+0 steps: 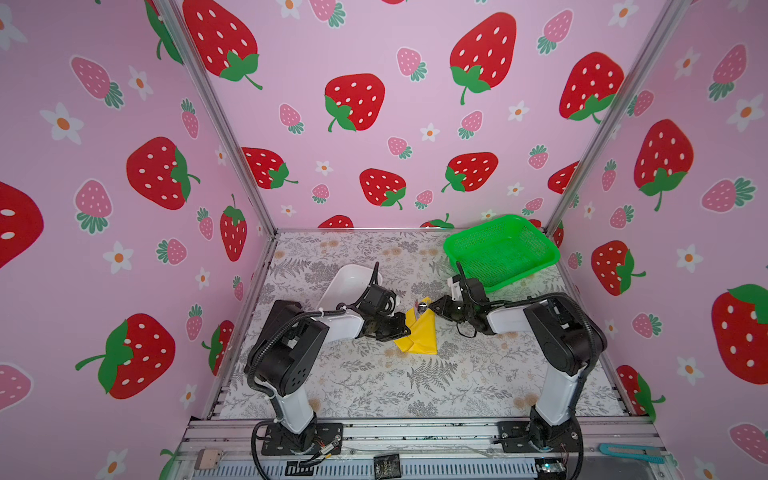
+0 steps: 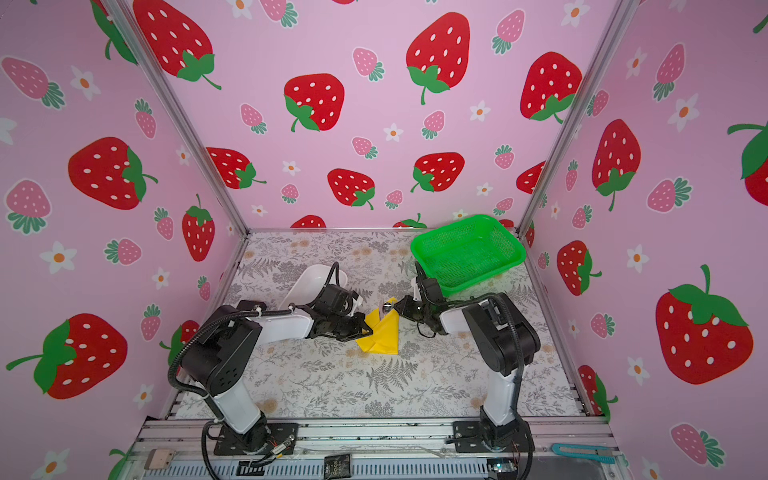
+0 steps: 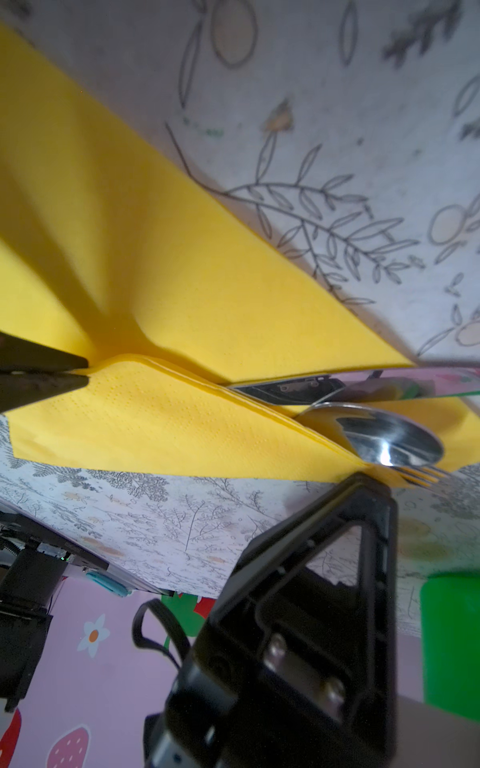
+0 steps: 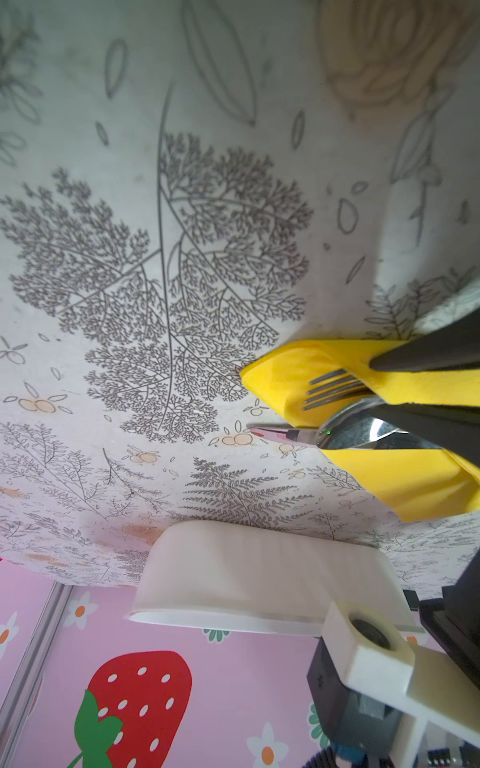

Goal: Place the utensils on the paper napkin and roll it up

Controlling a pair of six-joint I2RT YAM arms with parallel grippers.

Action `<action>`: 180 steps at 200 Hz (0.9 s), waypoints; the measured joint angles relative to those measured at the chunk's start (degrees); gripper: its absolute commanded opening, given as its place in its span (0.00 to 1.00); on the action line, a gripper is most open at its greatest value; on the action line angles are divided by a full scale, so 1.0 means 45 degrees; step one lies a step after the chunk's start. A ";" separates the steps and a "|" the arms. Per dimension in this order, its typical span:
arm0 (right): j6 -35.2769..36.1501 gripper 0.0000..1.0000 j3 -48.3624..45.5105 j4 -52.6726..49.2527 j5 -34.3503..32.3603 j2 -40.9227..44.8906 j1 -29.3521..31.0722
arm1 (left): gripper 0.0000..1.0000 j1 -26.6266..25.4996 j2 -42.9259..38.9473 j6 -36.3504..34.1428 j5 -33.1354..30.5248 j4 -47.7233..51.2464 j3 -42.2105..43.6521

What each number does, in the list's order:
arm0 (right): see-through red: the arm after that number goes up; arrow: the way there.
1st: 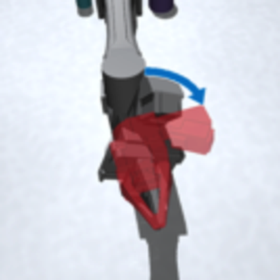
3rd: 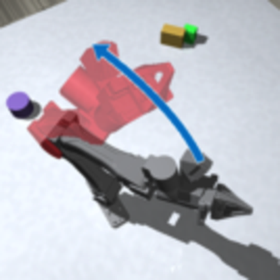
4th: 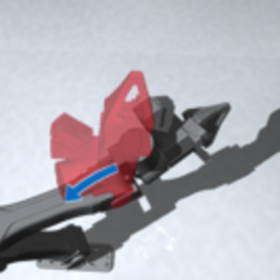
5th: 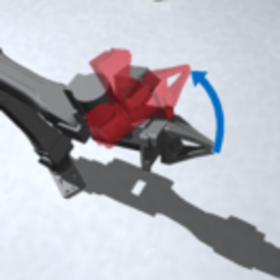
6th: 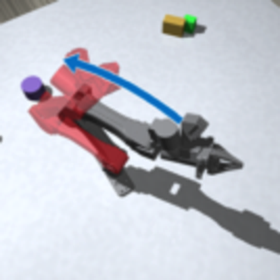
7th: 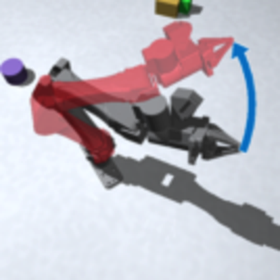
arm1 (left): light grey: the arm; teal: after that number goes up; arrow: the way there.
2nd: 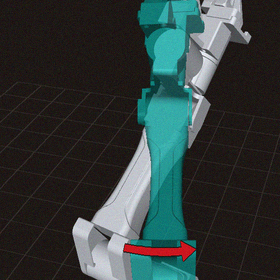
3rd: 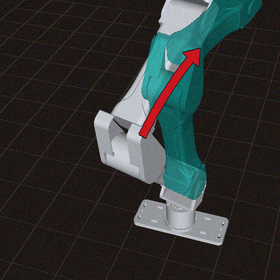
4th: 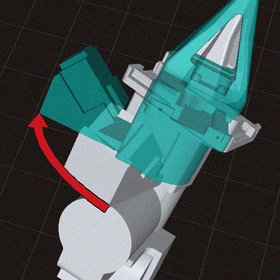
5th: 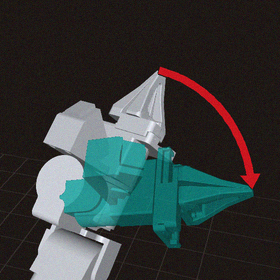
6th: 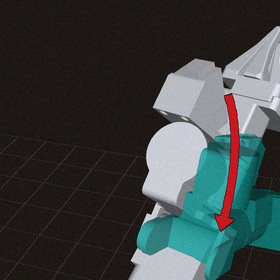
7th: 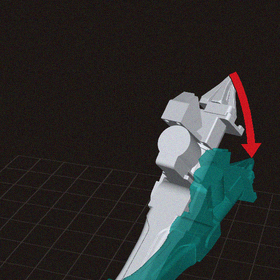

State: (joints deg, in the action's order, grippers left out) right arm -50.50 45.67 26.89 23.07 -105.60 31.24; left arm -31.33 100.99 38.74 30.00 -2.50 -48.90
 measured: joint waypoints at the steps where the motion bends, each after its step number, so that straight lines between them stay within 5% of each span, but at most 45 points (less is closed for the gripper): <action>1: 0.0015 0.20 -0.0010 -0.0024 0.0000 0.0039 -0.0005 | 0.00 0.0000 0.0000 0.0000 0.0000 0.0000 0.0000; 110: -0.0034 0.17 -0.4444 -0.1389 0.0219 0.5387 0.1375 | 0.00 0.0049 -0.0015 0.0015 0.0029 -0.0015 0.0005; 180: -0.0253 0.16 -0.3633 -0.1365 0.0296 0.4401 0.3118 | 0.00 0.0049 -0.0073 0.0005 0.0010 0.0010 0.0029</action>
State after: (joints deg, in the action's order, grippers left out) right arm -51.64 29.32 20.75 24.40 -85.80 45.28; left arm -31.11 100.66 38.76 30.04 -2.46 -48.77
